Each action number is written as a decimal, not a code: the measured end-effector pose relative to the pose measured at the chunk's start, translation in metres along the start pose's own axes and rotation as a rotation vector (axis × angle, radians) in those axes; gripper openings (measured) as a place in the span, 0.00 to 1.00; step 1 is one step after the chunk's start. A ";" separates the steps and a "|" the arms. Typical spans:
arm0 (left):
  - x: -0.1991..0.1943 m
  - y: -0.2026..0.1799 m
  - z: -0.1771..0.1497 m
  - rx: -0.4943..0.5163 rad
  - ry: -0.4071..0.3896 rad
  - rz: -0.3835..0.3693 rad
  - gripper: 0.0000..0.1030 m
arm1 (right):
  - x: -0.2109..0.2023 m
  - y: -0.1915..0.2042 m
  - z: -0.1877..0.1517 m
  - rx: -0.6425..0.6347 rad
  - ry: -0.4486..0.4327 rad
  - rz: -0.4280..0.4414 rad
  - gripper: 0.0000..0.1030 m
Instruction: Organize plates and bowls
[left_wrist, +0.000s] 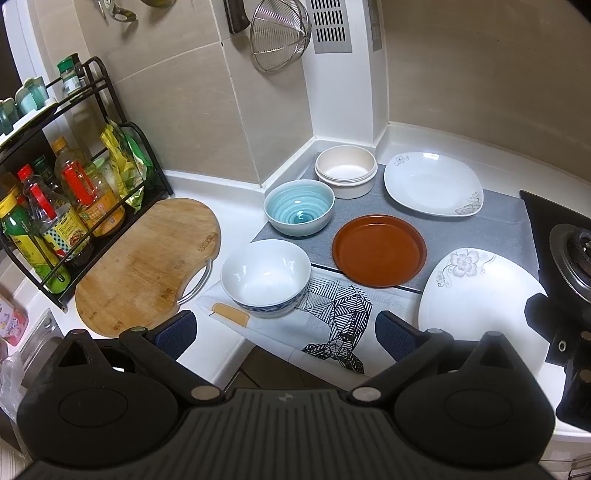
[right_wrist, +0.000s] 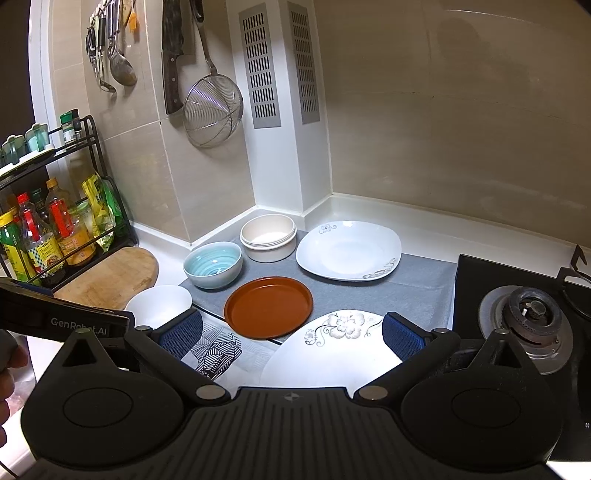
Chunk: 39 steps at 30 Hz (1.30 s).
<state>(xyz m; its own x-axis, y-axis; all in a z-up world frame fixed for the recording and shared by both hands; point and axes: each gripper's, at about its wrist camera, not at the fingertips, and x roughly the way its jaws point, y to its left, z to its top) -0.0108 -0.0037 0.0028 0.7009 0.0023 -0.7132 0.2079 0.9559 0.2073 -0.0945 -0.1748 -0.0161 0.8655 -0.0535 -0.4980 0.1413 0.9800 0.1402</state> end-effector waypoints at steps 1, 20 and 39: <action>0.000 0.000 0.000 0.001 0.000 0.000 1.00 | 0.000 0.000 0.000 0.000 0.000 0.000 1.00; 0.001 -0.002 0.000 0.000 0.009 0.002 1.00 | 0.007 -0.006 0.000 0.001 0.016 0.008 1.00; 0.017 -0.005 0.005 -0.019 0.049 -0.067 1.00 | 0.021 -0.019 -0.001 -0.005 0.048 0.010 1.00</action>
<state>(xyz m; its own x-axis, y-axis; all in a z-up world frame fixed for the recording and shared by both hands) 0.0035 -0.0102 -0.0073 0.6514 -0.0480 -0.7572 0.2399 0.9598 0.1456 -0.0789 -0.1941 -0.0299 0.8428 -0.0344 -0.5371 0.1301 0.9814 0.1413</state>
